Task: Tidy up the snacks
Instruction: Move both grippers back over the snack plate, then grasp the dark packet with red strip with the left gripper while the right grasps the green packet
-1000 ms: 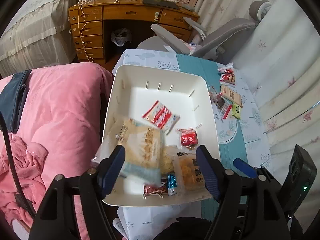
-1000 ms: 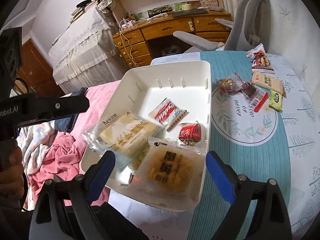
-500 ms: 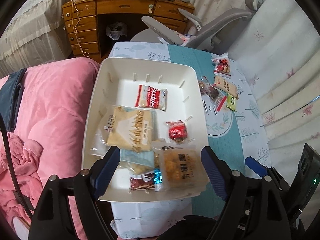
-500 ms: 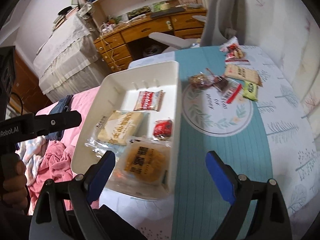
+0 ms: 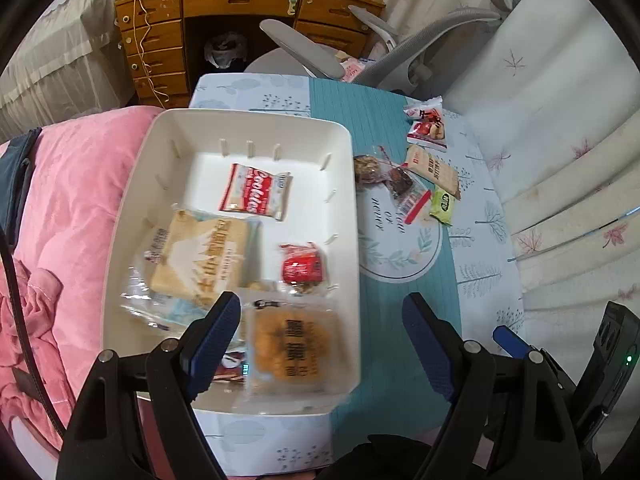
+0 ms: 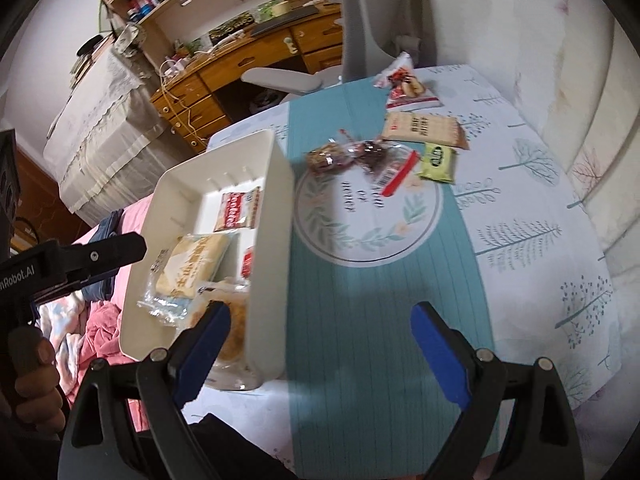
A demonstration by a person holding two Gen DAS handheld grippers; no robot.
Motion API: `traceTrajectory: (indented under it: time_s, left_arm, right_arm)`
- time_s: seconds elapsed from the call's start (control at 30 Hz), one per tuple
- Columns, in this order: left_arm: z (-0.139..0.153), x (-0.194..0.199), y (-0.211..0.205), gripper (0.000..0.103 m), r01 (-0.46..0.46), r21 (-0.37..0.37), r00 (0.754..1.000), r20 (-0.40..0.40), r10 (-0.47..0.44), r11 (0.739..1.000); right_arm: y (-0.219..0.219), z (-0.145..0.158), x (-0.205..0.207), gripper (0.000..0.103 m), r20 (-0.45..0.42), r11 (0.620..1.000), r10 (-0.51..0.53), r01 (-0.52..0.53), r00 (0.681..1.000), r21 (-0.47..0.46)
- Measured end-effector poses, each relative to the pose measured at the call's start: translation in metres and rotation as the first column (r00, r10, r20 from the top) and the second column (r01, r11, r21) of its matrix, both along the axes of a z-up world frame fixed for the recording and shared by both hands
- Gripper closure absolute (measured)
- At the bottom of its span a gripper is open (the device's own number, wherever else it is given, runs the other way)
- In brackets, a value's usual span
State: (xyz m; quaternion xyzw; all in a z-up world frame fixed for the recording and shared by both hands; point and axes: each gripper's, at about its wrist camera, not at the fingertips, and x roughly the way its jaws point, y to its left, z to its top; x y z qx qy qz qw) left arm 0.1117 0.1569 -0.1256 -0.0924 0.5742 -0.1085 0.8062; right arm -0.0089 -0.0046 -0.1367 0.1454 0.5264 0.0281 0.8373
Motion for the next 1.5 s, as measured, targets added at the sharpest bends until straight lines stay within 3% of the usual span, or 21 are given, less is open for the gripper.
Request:
traceTrajectory:
  time_s: [0.5, 0.9, 1.33, 1.5]
  left_arm:
    - [-0.006, 0.035, -0.081, 0.021, -0.113, -0.004, 0.992, -0.053, 0.112, 0.994]
    - [-0.034, 0.094, -0.152, 0.021, -0.189, 0.018, 0.973, -0.134, 0.19, 0.982]
    - [-0.098, 0.162, -0.18, 0.021, -0.328, 0.063, 0.906, -0.261, 0.332, 0.943]
    - [-0.124, 0.179, -0.185, 0.021, -0.368, 0.082, 0.879, -0.295, 0.375, 0.926]
  right_arm:
    - [-0.095, -0.023, 0.043, 0.011, -0.084, 0.992, -0.074, 0.082, 0.994, 0.094]
    - [-0.142, -0.046, 0.096, 0.011, -0.07, 0.993, -0.069, 0.075, 0.995, 0.092]
    - [-0.144, -0.089, 0.145, 0.015, -0.026, 1.0, 0.01, -0.01, 1.0, -0.006]
    - [-0.139, -0.108, 0.162, 0.021, -0.021, 0.995, 0.07, -0.071, 0.997, -0.064]
